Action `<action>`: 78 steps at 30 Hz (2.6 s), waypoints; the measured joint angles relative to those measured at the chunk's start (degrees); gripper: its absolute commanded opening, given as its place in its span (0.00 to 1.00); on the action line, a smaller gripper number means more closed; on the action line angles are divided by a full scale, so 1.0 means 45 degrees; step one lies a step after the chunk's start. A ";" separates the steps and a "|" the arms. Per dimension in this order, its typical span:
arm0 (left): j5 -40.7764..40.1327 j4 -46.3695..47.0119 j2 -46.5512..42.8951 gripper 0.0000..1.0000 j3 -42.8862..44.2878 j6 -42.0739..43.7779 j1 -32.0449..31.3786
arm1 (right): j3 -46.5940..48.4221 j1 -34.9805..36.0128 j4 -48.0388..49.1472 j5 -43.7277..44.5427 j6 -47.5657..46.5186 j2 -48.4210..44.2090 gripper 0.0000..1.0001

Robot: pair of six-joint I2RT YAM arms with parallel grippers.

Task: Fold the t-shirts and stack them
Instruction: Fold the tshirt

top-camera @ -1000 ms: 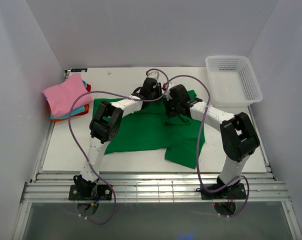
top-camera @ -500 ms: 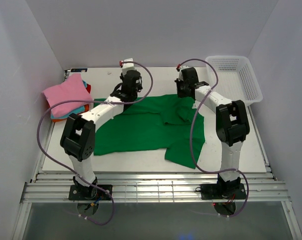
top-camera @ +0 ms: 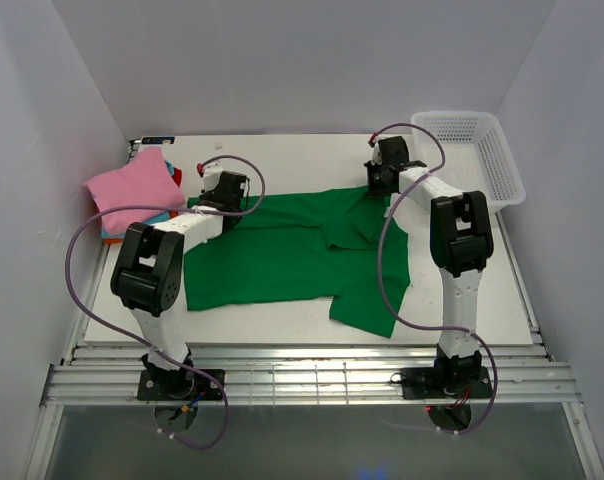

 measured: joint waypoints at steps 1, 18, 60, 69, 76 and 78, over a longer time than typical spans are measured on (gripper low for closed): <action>0.0010 -0.0034 0.0073 0.31 0.0000 -0.0092 0.0083 | 0.0029 -0.0068 0.0010 0.0005 0.0000 0.0000 0.08; 0.0160 0.0136 0.2035 0.28 0.0928 -0.0442 0.0442 | 0.1564 -0.0568 -0.1059 0.0699 0.0010 0.1107 0.08; -0.0772 0.2200 -0.1938 0.51 0.1112 0.1025 -0.0675 | -0.1899 -0.1447 0.1953 -0.2050 -0.0282 -0.5931 0.29; -0.0257 0.0826 -0.0267 0.53 -0.0364 0.0097 0.0063 | -0.3021 -0.0287 0.1511 -0.2006 -0.0287 -0.4993 0.28; 0.0457 0.1297 0.0413 0.53 -0.0709 0.0121 0.1005 | -0.4833 0.0253 0.1661 -0.1593 -0.0262 -0.5372 0.28; 0.0709 0.1812 0.0408 0.53 -0.1035 0.0214 0.1224 | -0.5333 0.0520 0.1671 -0.1511 -0.0267 -0.5663 0.28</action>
